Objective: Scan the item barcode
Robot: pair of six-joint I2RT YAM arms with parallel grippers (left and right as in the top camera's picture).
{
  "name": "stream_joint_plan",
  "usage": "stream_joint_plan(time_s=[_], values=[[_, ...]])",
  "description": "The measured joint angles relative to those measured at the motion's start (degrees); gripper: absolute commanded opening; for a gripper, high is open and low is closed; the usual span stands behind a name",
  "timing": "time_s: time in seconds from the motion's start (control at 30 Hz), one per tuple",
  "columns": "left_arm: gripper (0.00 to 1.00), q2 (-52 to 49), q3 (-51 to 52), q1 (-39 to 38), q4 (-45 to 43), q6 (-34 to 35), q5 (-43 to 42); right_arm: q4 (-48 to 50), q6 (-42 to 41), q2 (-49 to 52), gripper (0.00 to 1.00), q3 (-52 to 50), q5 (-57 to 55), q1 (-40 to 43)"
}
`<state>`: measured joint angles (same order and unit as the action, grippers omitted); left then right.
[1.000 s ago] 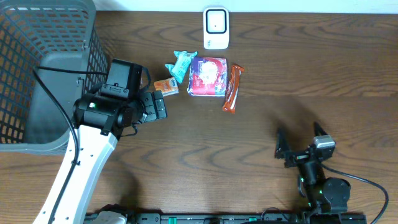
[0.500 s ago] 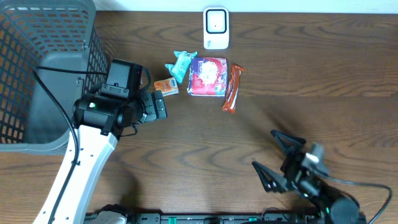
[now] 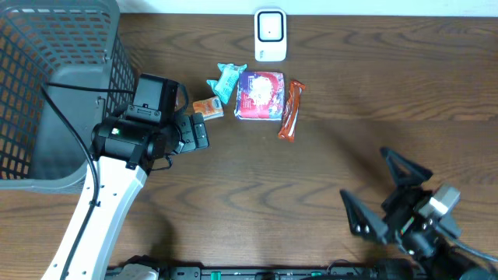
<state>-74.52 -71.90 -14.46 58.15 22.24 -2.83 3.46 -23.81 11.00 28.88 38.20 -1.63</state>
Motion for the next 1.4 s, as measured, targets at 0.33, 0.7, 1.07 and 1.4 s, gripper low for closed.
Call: stream_joint_plan(time_s=[0.33,0.7,1.07,1.4], values=[[0.98,0.00,0.00,0.00,-0.09,0.00,0.00,-34.80,16.44,28.22,0.99,28.83,-2.29,0.00],[0.98,0.00,0.00,0.00,-0.04,0.00,0.00,-61.16,22.73,58.01,0.99,51.63,-2.84,-0.59],[0.98,0.00,0.00,0.00,-0.04,0.00,0.00,-58.18,21.40,72.74,0.99,52.06,-3.08,-3.23],[0.98,0.00,0.00,0.00,-0.07,0.00,0.00,-54.99,17.64,86.55,0.85,52.06,-5.60,-10.97]])
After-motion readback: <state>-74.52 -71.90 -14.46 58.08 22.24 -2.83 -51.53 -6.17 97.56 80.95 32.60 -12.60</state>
